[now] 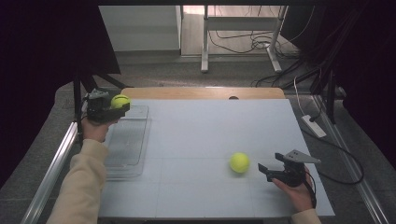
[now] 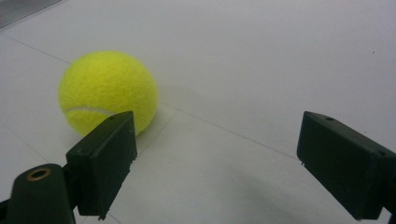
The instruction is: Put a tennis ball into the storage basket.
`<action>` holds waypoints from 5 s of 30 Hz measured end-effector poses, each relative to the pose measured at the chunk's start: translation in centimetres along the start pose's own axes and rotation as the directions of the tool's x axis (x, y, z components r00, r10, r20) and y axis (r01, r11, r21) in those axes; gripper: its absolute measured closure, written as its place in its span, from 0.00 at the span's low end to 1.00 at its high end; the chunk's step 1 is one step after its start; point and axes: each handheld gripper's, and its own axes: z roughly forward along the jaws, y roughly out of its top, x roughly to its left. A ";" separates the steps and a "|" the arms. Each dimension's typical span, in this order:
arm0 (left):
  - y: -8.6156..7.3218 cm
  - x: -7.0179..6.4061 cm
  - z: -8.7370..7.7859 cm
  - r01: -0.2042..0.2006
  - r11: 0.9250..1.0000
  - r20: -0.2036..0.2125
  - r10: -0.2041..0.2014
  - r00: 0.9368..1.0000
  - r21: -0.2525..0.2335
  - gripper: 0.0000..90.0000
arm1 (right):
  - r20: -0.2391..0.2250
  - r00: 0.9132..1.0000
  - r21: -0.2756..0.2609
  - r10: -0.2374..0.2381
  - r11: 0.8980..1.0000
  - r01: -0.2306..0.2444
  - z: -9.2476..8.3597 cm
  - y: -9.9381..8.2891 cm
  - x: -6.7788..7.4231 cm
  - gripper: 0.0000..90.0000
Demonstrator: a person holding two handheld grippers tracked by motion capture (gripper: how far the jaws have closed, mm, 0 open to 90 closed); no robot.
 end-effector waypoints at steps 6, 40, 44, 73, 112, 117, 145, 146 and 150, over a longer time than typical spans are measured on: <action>0.1 0.3 0.3 0.012 1.000 -0.004 -0.012 1.000 0.013 0.30 | 0.001 1.000 0.001 0.002 1.000 -0.002 0.0 0.0 -0.1 0.14; -0.7 1.1 3.3 0.035 0.987 -0.041 -0.029 0.999 0.158 0.30 | 0.005 1.000 0.005 0.001 1.000 -0.001 -0.1 -0.1 -0.2 0.14; -0.9 1.2 3.6 0.037 0.984 -0.045 -0.030 0.999 0.173 0.30 | 0.005 1.000 0.006 0.001 1.000 -0.001 -0.1 -0.1 -0.2 0.14; -1.5 1.3 5.4 0.031 0.956 -0.087 -0.006 0.996 0.292 0.30 | 0.006 1.000 0.001 0.003 1.000 -0.003 -0.1 -0.2 -0.3 0.14; -1.3 0.3 2.5 0.055 0.991 0.012 -0.057 0.998 0.119 0.09 | 0.004 1.000 0.000 0.003 1.000 -0.003 -0.1 -0.1 -0.3 0.14; -1.4 -0.3 1.8 0.039 0.995 0.051 -0.044 0.998 0.094 0.10 | 0.004 1.000 -0.002 0.009 1.000 -0.009 -0.1 -0.1 -0.4 0.14; -1.5 -5.2 -1.3 -0.077 0.996 0.242 0.085 0.967 -0.042 0.10 | 0.000 0.999 -0.015 0.043 0.999 -0.043 -0.5 -0.1 -0.6 0.14; -1.4 -5.5 -1.4 -0.080 0.996 0.254 0.090 0.963 -0.051 0.10 | 0.001 0.999 -0.016 0.043 0.999 -0.043 -0.5 -0.1 -0.6 0.14; -1.4 -6.3 -1.8 -0.100 0.993 0.272 0.114 0.955 -0.067 0.10 | 0.001 0.999 -0.013 0.038 0.999 -0.038 -0.5 -0.1 -0.6 0.14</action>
